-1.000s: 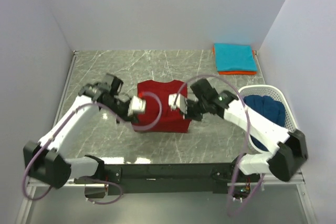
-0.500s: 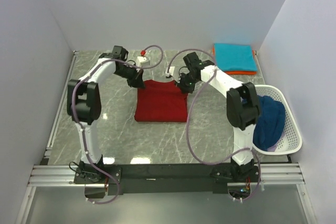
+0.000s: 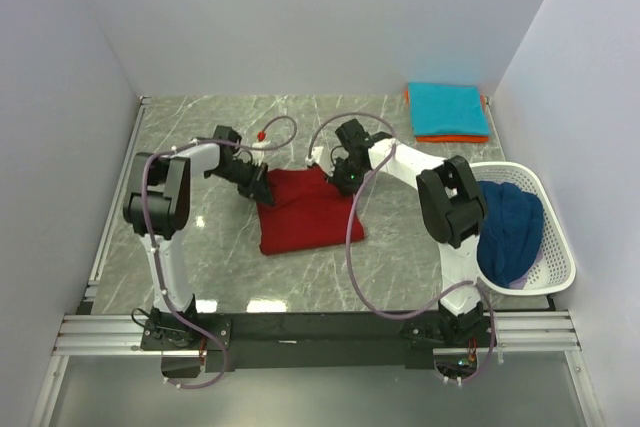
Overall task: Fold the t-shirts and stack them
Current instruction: Fold the tshirt
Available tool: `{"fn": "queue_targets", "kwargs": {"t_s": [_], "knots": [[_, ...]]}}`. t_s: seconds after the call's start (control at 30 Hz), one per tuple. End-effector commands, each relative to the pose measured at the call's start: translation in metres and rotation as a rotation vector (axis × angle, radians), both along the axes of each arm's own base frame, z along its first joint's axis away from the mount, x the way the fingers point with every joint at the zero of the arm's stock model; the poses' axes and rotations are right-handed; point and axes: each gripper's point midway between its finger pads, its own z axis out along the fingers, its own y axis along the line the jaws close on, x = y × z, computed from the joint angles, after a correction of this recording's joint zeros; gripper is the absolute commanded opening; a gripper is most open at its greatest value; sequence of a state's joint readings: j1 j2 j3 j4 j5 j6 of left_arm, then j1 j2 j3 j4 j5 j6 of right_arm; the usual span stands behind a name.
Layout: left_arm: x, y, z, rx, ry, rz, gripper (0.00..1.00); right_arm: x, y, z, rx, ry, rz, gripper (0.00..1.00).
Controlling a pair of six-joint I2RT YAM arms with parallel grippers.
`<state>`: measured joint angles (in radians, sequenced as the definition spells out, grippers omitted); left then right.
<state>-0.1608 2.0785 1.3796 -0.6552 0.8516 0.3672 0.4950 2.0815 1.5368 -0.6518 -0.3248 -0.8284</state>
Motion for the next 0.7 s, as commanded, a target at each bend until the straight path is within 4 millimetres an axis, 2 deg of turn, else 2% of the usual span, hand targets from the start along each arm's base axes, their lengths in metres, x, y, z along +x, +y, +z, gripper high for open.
{"fn": "queue_targets", "kwargs": {"t_s": [0.0, 0.03, 0.07, 0.1, 0.13, 0.2, 0.23, 0.27, 0.3, 0.33, 0.37, 0.4, 0.43, 0.53, 0.57, 0.63, 0.67], "knots": [[-0.041, 0.010, -0.003, 0.037, 0.116, 0.060, 0.01, -0.053, 0.007, 0.004, 0.012, 0.103, 0.003, 0.00], [-0.045, 0.011, 0.008, 0.022, 0.096, 0.058, 0.01, -0.066, 0.011, 0.006, 0.038, 0.141, -0.003, 0.00], [-0.055, 0.013, 0.007, 0.014, 0.108, 0.059, 0.01, -0.080, 0.009, 0.003, 0.039, 0.178, -0.007, 0.00], [-0.060, 0.013, 0.012, -0.002, 0.104, 0.055, 0.01, -0.088, 0.011, 0.012, 0.063, 0.188, -0.024, 0.00], [-0.060, 0.016, 0.022, -0.023, 0.062, 0.044, 0.01, -0.104, 0.012, 0.013, 0.082, 0.237, -0.018, 0.00], [-0.068, 0.016, 0.033, -0.078, 0.057, 0.025, 0.02, -0.116, 0.016, 0.025, 0.120, 0.269, -0.037, 0.00], [-0.070, 0.017, 0.040, -0.098, 0.035, 0.013, 0.07, -0.122, 0.016, 0.029, 0.135, 0.297, -0.043, 0.01], [-0.068, 0.021, 0.043, -0.109, 0.006, 0.004, 0.24, -0.123, 0.017, 0.035, 0.146, 0.297, -0.046, 0.06], [-0.068, 0.022, 0.047, -0.123, -0.012, -0.003, 0.31, -0.122, 0.017, 0.038, 0.152, 0.306, -0.061, 0.14], [-0.068, 0.022, 0.057, -0.135, -0.048, -0.010, 0.37, -0.122, 0.016, 0.043, 0.157, 0.316, -0.071, 0.30], [-0.066, 0.023, 0.064, -0.144, -0.098, -0.029, 0.47, -0.112, 0.018, 0.056, 0.204, 0.321, -0.088, 0.37], [-0.066, 0.023, 0.071, -0.154, -0.140, -0.050, 0.53, -0.110, 0.018, 0.063, 0.224, 0.353, -0.120, 0.47], [-0.063, 0.023, 0.085, -0.154, -0.243, -0.087, 0.57, -0.097, 0.022, 0.080, 0.273, 0.344, -0.140, 0.50], [-0.053, 0.021, 0.101, -0.128, -0.420, -0.168, 0.59, -0.073, 0.029, 0.108, 0.408, 0.432, -0.235, 0.50], [-0.052, 0.020, 0.102, -0.115, -0.453, -0.203, 0.57, -0.068, 0.034, 0.107, 0.450, 0.515, -0.299, 0.50], [-0.053, 0.010, 0.096, -0.061, -0.531, -0.323, 0.57, -0.049, 0.046, 0.114, 0.513, 0.540, -0.333, 0.45], [-0.051, 0.006, 0.094, -0.047, -0.561, -0.352, 0.57, -0.044, 0.052, 0.104, 0.519, 0.587, -0.361, 0.43]]}}
